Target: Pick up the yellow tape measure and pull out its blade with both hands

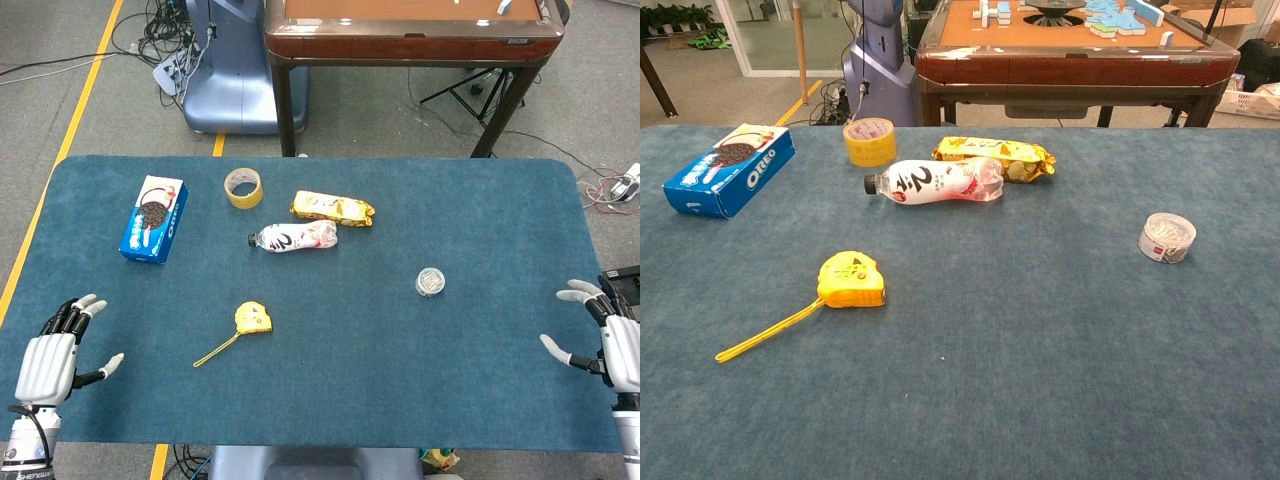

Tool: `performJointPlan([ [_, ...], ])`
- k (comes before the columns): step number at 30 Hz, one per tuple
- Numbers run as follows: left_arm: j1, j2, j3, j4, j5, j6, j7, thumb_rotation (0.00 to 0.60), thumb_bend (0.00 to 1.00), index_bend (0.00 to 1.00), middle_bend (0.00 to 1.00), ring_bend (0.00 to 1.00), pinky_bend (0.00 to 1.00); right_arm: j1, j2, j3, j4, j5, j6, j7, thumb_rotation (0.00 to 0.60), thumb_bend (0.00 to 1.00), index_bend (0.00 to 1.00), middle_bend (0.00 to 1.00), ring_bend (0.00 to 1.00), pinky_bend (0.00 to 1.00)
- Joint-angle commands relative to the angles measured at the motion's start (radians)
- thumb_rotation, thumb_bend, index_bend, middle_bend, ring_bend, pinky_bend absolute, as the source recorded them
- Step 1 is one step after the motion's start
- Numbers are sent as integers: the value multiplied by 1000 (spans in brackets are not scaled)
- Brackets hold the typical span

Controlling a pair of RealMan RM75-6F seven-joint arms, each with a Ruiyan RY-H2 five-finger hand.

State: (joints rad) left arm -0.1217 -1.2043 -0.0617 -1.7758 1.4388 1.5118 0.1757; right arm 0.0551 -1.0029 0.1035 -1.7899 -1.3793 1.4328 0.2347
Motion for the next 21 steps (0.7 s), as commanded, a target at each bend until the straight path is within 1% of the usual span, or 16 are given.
performJointPlan([
  [1, 1, 3, 1, 0, 6, -1, -8, 600, 187, 201, 142, 99, 184, 2, -3, 2, -3, -6, 2, -4, 600, 273, 320, 208, 31, 78],
  [5, -11, 5, -2, 5, 21, -14, -21, 600, 186, 201, 142, 99, 181, 5, -2, 10, -10, -11, 10, -5, 600, 273, 320, 208, 31, 78],
  [8, -46, 9, -7, 18, 49, -59, -55, 600, 187, 201, 142, 99, 167, 10, 13, 24, -21, -12, 18, -11, 600, 273, 320, 208, 31, 78],
  [11, -97, 10, -22, 25, 68, -118, -68, 600, 186, 201, 142, 98, 156, 16, 28, 43, -38, -8, 30, -26, 600, 273, 320, 208, 31, 78],
  [14, -152, -6, -45, 31, 66, -180, -53, 600, 186, 201, 142, 98, 156, 20, 40, 57, -57, -4, 40, -46, 600, 273, 320, 208, 31, 78],
  [21, -288, -58, -83, 19, -8, -370, 30, 600, 187, 197, 142, 98, 152, 23, 65, 71, -85, 18, 40, -61, 600, 273, 320, 208, 31, 78],
])
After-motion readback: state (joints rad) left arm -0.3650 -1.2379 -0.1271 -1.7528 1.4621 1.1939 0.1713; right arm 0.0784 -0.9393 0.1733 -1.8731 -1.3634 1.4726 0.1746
